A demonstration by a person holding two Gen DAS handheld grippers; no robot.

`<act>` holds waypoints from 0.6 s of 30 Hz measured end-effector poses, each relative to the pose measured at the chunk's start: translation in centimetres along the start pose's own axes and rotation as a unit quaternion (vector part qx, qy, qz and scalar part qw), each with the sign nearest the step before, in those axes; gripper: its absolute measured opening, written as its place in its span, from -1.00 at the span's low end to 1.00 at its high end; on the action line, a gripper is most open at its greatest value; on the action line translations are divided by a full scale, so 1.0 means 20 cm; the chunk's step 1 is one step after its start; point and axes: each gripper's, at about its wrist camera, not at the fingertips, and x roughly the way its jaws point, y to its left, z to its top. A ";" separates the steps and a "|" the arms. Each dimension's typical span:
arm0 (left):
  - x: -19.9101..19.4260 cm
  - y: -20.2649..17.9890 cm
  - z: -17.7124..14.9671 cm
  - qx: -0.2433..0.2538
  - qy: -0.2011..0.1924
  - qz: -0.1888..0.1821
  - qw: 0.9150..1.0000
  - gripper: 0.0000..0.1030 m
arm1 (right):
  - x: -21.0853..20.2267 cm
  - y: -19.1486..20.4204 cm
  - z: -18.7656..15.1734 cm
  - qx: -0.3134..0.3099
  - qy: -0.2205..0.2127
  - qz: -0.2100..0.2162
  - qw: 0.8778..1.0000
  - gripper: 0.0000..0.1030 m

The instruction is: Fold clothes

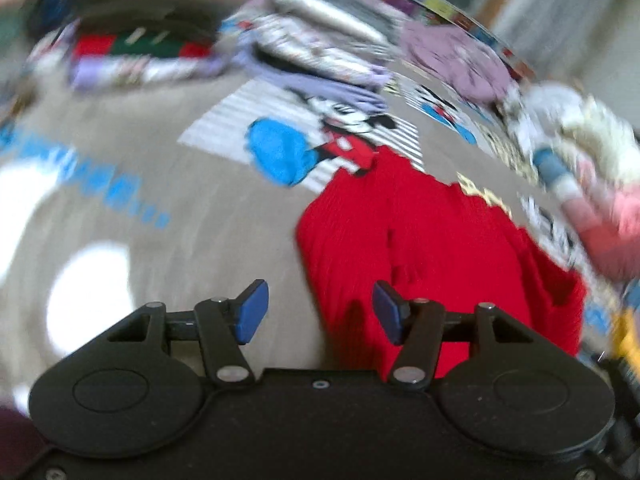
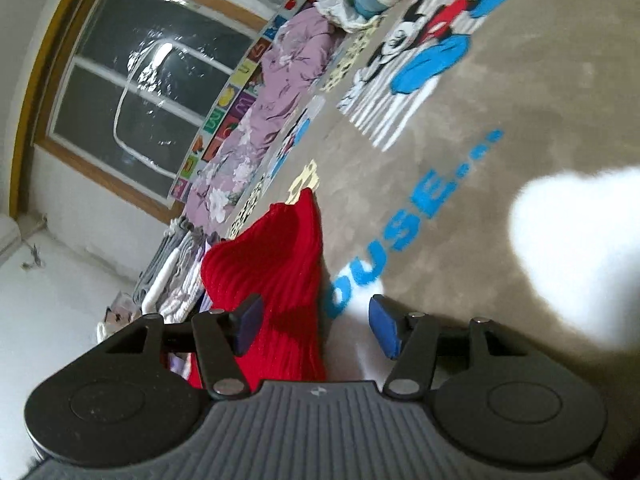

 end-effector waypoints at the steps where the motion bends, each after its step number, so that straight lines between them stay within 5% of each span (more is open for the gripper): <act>1: 0.03 -0.04 0.02 0.027 0.000 0.005 1.000 0.10 | 0.01 0.01 0.00 -0.006 0.000 0.002 1.000 0.15; 9: 0.34 -0.36 0.12 0.191 0.015 0.057 0.980 -0.08 | 0.10 0.02 0.00 -0.034 -0.010 0.016 0.999 0.15; 14: 0.51 -0.45 0.09 0.276 0.045 0.118 0.953 -0.14 | 0.12 0.01 0.00 -0.046 -0.012 0.019 0.999 0.14; 18: 0.57 -0.47 0.06 0.305 0.060 0.140 0.940 -0.14 | 0.13 0.00 0.01 -0.041 -0.014 0.023 0.999 0.14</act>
